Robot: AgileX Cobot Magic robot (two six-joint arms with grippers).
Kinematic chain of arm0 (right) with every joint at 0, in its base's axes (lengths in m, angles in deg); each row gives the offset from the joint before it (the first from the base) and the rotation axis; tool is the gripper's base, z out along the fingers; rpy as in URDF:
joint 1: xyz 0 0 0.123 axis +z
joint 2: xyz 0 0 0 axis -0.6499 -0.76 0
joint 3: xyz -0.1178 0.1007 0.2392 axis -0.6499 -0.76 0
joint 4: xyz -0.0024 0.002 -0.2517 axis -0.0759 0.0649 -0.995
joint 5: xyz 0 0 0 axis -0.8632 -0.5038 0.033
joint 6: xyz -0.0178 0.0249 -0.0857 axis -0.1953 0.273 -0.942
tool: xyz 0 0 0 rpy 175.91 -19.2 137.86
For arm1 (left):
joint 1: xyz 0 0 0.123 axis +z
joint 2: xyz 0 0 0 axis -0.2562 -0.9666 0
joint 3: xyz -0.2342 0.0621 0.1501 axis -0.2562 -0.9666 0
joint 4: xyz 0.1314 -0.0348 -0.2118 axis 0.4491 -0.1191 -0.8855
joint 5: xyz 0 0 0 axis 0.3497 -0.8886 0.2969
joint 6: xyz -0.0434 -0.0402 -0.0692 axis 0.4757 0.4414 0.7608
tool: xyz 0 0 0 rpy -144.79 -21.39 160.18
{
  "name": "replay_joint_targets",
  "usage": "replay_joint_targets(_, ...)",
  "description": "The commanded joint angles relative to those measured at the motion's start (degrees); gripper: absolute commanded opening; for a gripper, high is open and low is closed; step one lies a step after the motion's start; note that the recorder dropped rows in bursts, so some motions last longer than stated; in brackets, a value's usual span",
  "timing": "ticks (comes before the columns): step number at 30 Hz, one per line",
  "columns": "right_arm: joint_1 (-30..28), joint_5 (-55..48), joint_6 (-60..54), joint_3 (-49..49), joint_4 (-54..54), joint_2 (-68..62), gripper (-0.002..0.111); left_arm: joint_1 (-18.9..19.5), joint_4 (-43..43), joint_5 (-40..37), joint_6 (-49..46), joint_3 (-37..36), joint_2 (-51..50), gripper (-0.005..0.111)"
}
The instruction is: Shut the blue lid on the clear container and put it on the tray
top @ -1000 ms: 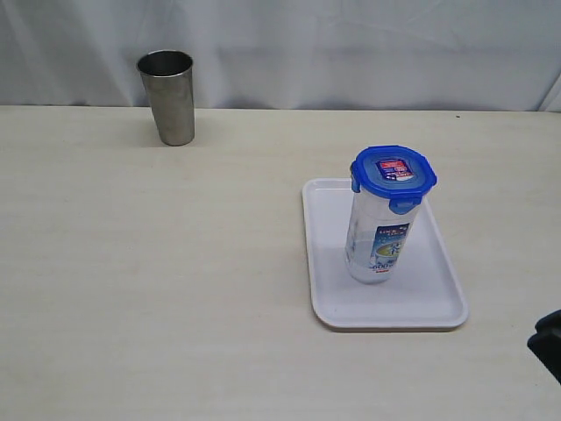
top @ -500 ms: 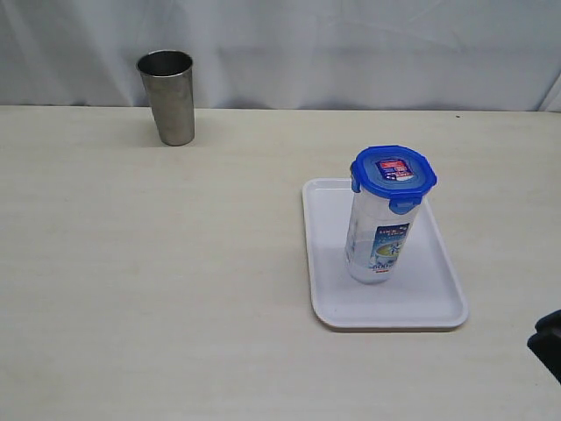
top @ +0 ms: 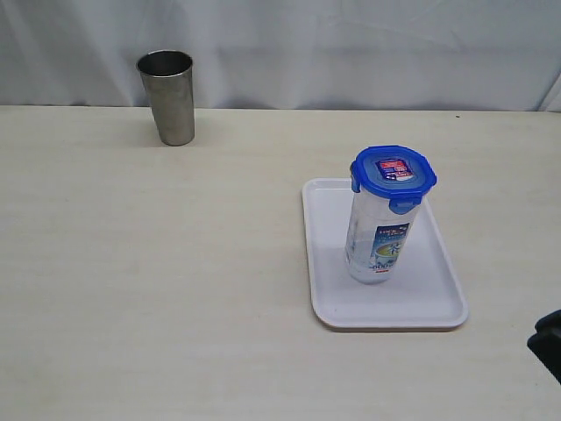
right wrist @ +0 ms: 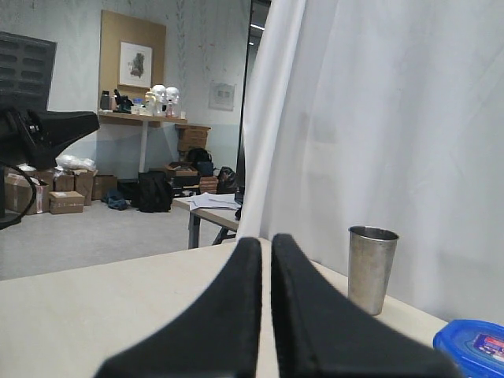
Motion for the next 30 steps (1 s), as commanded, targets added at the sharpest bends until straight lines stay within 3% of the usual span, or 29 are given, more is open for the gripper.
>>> replay_joint_targets(1, 0.0, -0.2, -0.5, -0.2, 0.0, 0.3, 0.005, 0.0, -0.3, 0.0, 0.4, -0.8, 1.1, 0.0)
replay_joint_targets(16, 0.0, -0.2, -0.5, -0.2, 0.0, 0.3, 0.005, 0.0, -5.2, -8.7, -0.4, -0.8, 1.1, 0.0)
replay_joint_targets(25, 0.0, -0.2, -0.5, -0.2, 0.0, 0.3, 0.005, 0.0, -7.0, -28.6, 1.8, -0.8, 1.1, 0.0)
replay_joint_targets(30, 0.0, -0.2, -0.5, -0.2, 0.0, 0.3, 0.005, 0.0, -7.0, -30.0, 1.6, -0.8, 1.1, 0.0)
